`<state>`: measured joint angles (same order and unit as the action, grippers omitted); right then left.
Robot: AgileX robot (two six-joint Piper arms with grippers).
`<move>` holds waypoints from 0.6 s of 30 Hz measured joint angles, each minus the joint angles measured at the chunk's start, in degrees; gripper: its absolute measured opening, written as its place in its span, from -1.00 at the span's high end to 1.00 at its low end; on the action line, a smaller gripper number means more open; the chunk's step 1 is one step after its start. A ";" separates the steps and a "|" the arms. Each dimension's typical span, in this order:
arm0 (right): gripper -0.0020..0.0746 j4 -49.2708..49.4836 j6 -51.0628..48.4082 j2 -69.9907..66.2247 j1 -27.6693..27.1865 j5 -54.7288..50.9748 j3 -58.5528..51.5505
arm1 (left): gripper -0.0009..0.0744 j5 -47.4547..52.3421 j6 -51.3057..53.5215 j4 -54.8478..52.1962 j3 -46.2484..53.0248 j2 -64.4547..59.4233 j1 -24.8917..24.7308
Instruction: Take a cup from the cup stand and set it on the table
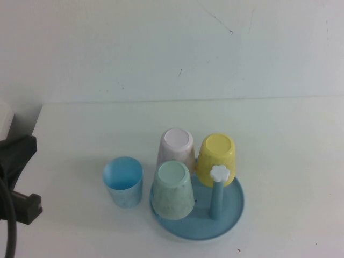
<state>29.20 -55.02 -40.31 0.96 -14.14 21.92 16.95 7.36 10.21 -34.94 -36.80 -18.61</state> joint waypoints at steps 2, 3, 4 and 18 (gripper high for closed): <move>0.95 0.00 0.00 0.00 0.00 -0.24 0.00 | 0.98 0.00 0.00 0.00 0.00 0.00 0.00; 0.95 0.00 0.00 0.00 0.00 -0.38 0.00 | 0.98 0.00 0.00 0.00 0.00 0.00 0.00; 0.95 0.00 0.00 0.00 0.00 -0.38 0.00 | 0.98 0.00 0.00 0.00 0.00 0.00 0.00; 0.95 0.00 0.00 0.00 0.00 -1.07 0.00 | 0.98 -20.93 -0.10 -2.90 22.25 17.45 3.47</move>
<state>29.20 -55.02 -40.31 0.96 -15.21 21.92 -3.98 7.26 7.31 -12.69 -19.35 -15.13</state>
